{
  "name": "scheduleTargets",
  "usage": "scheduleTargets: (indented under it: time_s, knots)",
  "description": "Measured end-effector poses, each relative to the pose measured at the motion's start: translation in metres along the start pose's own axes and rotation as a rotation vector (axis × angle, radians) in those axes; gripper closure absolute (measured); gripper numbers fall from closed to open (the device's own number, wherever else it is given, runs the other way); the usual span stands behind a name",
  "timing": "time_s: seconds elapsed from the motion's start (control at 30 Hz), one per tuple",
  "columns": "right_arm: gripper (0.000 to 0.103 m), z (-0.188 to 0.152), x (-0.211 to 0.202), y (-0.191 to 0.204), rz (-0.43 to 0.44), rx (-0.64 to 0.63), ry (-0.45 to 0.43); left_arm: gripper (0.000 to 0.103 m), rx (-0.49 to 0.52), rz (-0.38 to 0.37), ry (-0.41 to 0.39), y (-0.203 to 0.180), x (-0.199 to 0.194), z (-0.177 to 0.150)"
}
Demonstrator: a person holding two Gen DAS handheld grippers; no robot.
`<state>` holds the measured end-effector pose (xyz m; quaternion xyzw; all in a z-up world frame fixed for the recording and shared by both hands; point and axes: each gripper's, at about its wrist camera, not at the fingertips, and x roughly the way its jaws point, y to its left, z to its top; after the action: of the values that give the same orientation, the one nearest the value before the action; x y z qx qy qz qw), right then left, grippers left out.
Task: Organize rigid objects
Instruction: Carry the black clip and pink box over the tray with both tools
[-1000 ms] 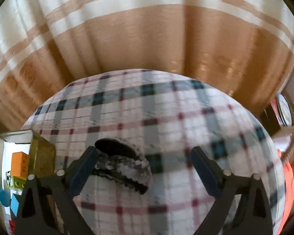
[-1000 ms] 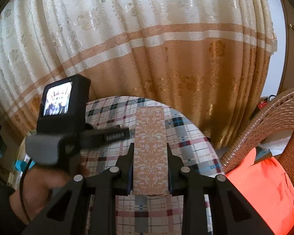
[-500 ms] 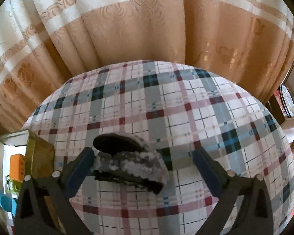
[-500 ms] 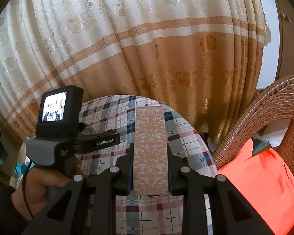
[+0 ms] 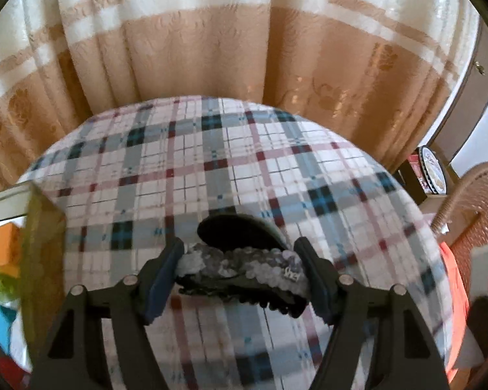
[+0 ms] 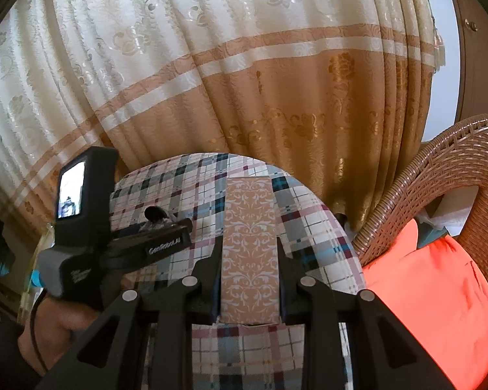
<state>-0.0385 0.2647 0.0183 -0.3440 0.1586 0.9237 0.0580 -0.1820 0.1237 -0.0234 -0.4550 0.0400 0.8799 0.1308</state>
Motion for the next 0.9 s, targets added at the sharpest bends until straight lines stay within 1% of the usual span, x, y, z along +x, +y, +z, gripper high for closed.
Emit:
scheduleTargets:
  time_s: [0.17,0.27,0.4,0.47,0.63,0.73,0.9]
  knots:
    - [0.075,-0.008,-0.018,0.009,-0.004,-0.007,-0.007,0.033,-0.008,-0.027,-0.036,0.004,-0.042,-0.017]
    - [0.075,-0.015,-0.03,0.016,-0.002,-0.015,-0.009,0.033,0.01,-0.009,-0.067,0.009,-0.067,-0.031]
    - [0.075,-0.028,-0.046,0.033,0.019,-0.039,-0.004,0.033,0.028,-0.017,-0.11,0.022,-0.105,-0.061]
    - [0.075,-0.035,-0.054,0.047,0.037,-0.06,0.0,0.033,0.028,-0.004,-0.123,0.032,-0.122,-0.077]
    - [0.075,-0.052,-0.059,0.087,0.1,-0.107,0.023,0.033,-0.029,0.023,-0.146,0.074,-0.155,-0.11]
    - [0.075,-0.061,-0.06,0.12,0.154,-0.151,0.033,0.033,-0.071,0.064,-0.163,0.104,-0.171,-0.127]
    - [0.075,-0.066,-0.058,0.164,0.238,-0.2,0.05,0.033,-0.136,0.128,-0.187,0.152,-0.192,-0.146]
